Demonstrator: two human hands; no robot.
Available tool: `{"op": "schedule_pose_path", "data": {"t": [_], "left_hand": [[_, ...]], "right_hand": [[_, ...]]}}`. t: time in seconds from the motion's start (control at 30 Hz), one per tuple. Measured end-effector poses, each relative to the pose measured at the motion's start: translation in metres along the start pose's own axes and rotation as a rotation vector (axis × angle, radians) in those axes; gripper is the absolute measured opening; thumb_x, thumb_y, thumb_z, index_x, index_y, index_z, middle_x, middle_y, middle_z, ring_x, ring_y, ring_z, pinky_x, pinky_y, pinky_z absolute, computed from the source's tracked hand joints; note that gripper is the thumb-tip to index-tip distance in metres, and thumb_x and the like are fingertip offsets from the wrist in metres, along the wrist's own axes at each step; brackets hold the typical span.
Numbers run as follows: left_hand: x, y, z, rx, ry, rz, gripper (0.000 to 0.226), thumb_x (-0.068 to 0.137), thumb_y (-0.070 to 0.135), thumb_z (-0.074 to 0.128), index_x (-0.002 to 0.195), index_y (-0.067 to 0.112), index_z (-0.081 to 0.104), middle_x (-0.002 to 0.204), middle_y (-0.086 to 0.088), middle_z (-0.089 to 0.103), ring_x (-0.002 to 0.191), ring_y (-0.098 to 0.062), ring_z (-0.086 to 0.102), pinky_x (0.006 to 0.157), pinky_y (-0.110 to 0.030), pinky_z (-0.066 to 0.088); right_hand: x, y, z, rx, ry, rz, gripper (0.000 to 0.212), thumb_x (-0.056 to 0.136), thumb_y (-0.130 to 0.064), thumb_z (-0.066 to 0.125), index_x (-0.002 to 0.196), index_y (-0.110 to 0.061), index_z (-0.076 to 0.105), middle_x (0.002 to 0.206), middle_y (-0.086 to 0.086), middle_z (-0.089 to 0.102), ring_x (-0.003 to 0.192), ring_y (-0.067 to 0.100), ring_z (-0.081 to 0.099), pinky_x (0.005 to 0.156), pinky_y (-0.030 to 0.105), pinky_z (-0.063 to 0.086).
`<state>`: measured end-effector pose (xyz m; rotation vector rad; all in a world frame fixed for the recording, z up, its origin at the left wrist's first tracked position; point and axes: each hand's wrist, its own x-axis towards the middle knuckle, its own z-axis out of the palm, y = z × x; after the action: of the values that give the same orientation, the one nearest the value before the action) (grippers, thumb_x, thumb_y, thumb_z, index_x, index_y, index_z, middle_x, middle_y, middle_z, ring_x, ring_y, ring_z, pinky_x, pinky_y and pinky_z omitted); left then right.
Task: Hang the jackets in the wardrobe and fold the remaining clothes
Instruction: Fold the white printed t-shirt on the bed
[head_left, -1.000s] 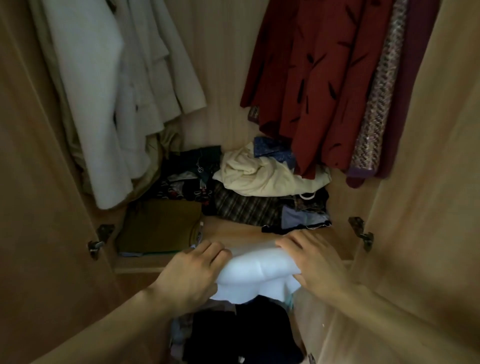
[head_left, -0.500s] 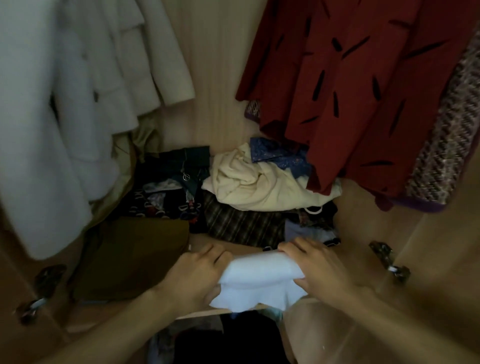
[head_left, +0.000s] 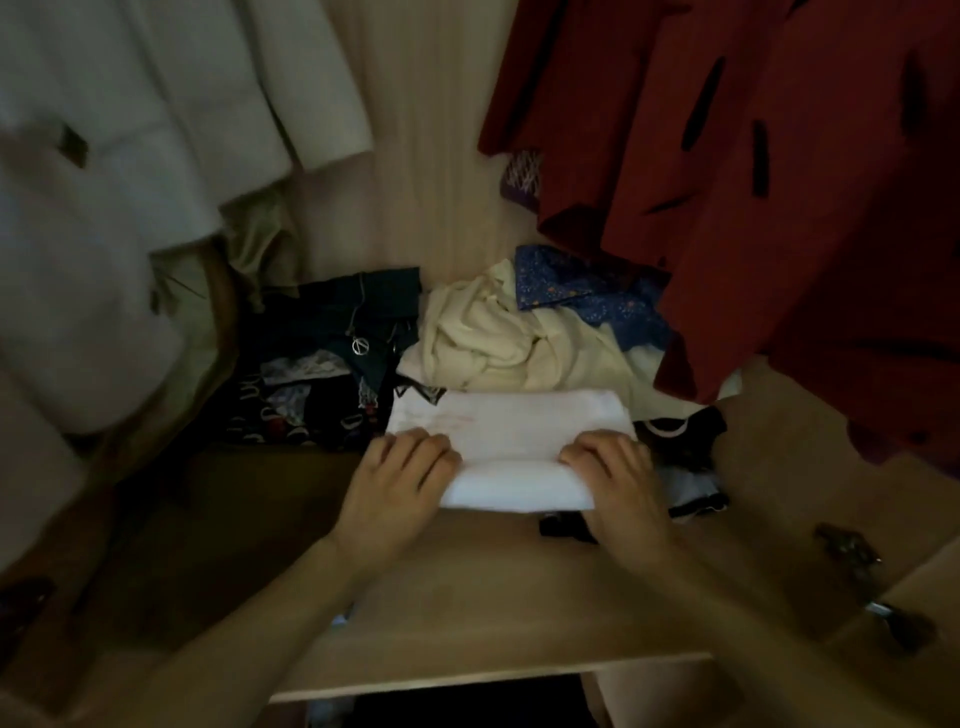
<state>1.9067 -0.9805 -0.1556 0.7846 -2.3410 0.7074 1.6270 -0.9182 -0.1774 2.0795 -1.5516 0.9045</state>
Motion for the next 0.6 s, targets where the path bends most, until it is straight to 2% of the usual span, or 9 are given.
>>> {"op": "schedule_pose_path", "data": {"t": [0.07,0.17,0.23,0.3,0.37,0.43,0.53,0.6], "left_hand": [[-0.040,0.020,0.018,-0.042,-0.134,0.049,0.028,0.081,0.014,0.051,0.102,0.016,0.070,0.108,-0.007,0.068,0.095,-0.029,0.066,0.075,-0.037,0.046],[-0.088,0.045,0.030,-0.116,-0.321,0.080,0.034,0.075,0.018,0.048,0.103,0.019,0.067,0.107,-0.004,0.067,0.100,-0.025,0.058,0.081,-0.036,0.040],[-0.094,0.050,0.028,-0.190,-0.340,0.012,0.036,0.070,0.018,0.048,0.100,0.018,0.068,0.106,-0.005,0.068,0.102,-0.025,0.054,0.082,-0.035,0.037],[-0.087,0.049,0.022,-0.221,-0.410,-0.017,0.040,0.064,0.025,0.055,0.102,0.020,0.065,0.108,-0.003,0.065,0.102,-0.025,0.058,0.080,-0.034,0.037],[-0.082,0.046,0.015,-0.238,-0.513,-0.024,0.049,0.064,0.046,0.065,0.107,0.023,0.060,0.111,0.001,0.060,0.101,-0.023,0.058,0.080,-0.036,0.045],[-0.075,0.046,0.009,-0.305,-0.514,-0.077,0.056,0.075,0.066,0.059,0.112,0.024,0.059,0.113,0.003,0.057,0.104,-0.021,0.055,0.081,-0.038,0.049],[-0.060,0.050,0.010,-0.355,-0.400,-0.184,0.056,0.093,0.062,0.043,0.129,0.021,0.057,0.133,0.000,0.056,0.123,-0.024,0.052,0.095,-0.041,0.047],[-0.050,0.056,0.017,-0.332,-0.416,-0.231,0.060,0.099,0.059,0.033,0.139,0.020,0.052,0.147,-0.003,0.049,0.136,-0.026,0.044,0.107,-0.044,0.041]], "right_hand": [[-0.041,-0.005,0.016,0.029,-0.135,-0.047,0.036,0.075,-0.011,0.068,0.111,-0.013,0.070,0.111,0.009,0.065,0.106,0.026,0.061,0.090,0.032,0.042],[-0.092,-0.016,0.027,0.099,-0.352,-0.069,0.048,0.067,-0.011,0.074,0.114,-0.021,0.064,0.113,0.005,0.063,0.106,0.026,0.062,0.088,0.037,0.049],[-0.100,-0.020,0.026,0.144,-0.436,-0.003,0.057,0.065,-0.014,0.070,0.119,-0.026,0.058,0.119,0.000,0.058,0.112,0.020,0.056,0.094,0.032,0.040],[-0.094,-0.017,0.021,0.169,-0.523,0.035,0.062,0.065,-0.023,0.073,0.124,-0.027,0.056,0.125,-0.004,0.052,0.119,0.016,0.047,0.096,0.025,0.032],[-0.090,-0.014,0.016,0.188,-0.576,0.030,0.059,0.076,-0.047,0.073,0.128,-0.028,0.055,0.128,-0.007,0.048,0.122,0.011,0.041,0.099,0.024,0.031],[-0.085,-0.017,0.015,0.222,-0.535,0.040,0.056,0.086,-0.065,0.060,0.128,-0.027,0.054,0.125,-0.007,0.048,0.120,0.012,0.043,0.099,0.029,0.036],[-0.073,-0.035,0.021,0.161,-0.377,0.113,0.050,0.096,-0.061,0.044,0.129,-0.025,0.052,0.129,0.000,0.050,0.120,0.023,0.048,0.099,0.040,0.039],[-0.065,-0.047,0.029,0.107,-0.354,0.192,0.056,0.097,-0.062,0.037,0.136,-0.024,0.051,0.142,0.004,0.046,0.131,0.025,0.043,0.107,0.041,0.033]]}}
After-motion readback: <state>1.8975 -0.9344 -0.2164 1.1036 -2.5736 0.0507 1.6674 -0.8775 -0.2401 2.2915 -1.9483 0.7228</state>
